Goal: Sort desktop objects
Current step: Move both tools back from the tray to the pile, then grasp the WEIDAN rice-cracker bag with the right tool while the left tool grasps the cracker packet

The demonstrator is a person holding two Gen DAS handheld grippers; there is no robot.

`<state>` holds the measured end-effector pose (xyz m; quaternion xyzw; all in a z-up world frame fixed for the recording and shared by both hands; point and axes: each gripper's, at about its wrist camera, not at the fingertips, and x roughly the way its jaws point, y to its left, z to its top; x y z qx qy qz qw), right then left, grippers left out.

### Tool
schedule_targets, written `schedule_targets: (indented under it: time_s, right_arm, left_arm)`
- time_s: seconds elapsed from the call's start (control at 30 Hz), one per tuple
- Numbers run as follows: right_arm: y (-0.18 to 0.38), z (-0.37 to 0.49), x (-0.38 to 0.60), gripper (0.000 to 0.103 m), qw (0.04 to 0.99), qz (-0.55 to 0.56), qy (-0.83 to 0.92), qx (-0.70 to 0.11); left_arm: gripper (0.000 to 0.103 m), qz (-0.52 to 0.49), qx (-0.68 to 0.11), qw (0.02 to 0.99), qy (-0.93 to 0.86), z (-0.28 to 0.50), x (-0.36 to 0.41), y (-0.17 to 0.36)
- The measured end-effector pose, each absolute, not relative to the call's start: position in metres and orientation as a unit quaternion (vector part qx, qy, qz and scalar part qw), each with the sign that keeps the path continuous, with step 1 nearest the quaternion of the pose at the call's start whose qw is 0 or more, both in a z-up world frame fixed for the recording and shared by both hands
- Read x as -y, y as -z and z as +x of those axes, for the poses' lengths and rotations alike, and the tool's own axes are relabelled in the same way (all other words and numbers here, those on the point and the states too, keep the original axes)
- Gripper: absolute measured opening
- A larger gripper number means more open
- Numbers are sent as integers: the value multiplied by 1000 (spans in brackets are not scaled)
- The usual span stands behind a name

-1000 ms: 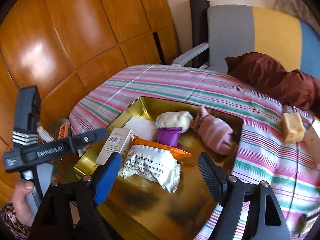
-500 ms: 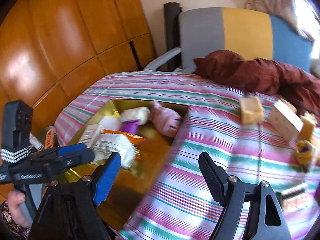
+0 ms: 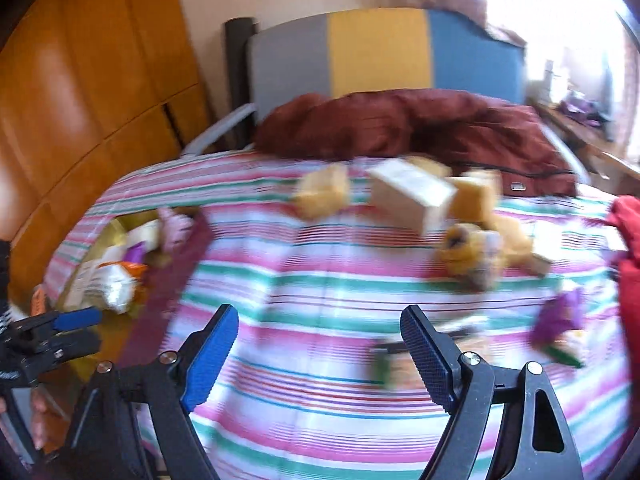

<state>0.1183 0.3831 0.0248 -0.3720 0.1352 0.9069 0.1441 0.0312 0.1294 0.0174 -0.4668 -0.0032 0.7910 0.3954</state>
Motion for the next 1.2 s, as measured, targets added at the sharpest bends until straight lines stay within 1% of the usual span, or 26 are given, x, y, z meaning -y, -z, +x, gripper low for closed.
schedule_targets:
  time_s: [0.17,0.37,0.5,0.6,0.67,0.77,0.83,0.87,0.93,0.97,1.07,1.13,1.2]
  right_arm:
    - [-33,146,-446,88,226,-368,-890,-144]
    - [-34,181,-526,88,318,-369,-849,-204]
    - [-18,200,-580,88,395,-391,-791,-255]
    - [2,201,-605,88,426,-422,-756,-263]
    - [15,196,-613,88,419,-444,-747,-264]
    - [25,180,-606,88,354,-456,-769,-275]
    - [18,175,-601,88,307,-432,-796,-293]
    - [13,174,-600,89,306,-424,-803,-287]
    - [7,178,-603,89,338,-424,-800,-256]
    - [7,182,-607,89,354,-425,-794,-254]
    - [19,193,-633,89,366,-429,-766,-308]
    - [29,198,-647,83,368,-431,-747,-347]
    - [38,197,-655,71,364,-445,-737,-354]
  left_arm:
    - [78,-477,-21,416,-774,42,-165,-11]
    - [78,-481,-52,434,-760,54,-201,-5]
    - [78,-484,-69,444,-751,61,-222,0]
    - [78,-485,-84,452,-744,66,-238,2]
    - [78,-484,-95,456,-741,69,-249,4]
    - [78,-483,-106,466,-733,73,-265,7]
    - [78,-483,-115,470,-730,75,-275,9]
    - [78,-482,-120,474,-727,77,-280,10]
    - [78,-480,-132,478,-724,80,-290,13]
    - [78,-479,-138,480,-722,81,-295,14]
    - [78,-472,-159,488,-717,82,-314,16]
    - [78,-468,-165,491,-716,82,-324,16]
    - [78,-463,-170,497,-715,81,-338,17]
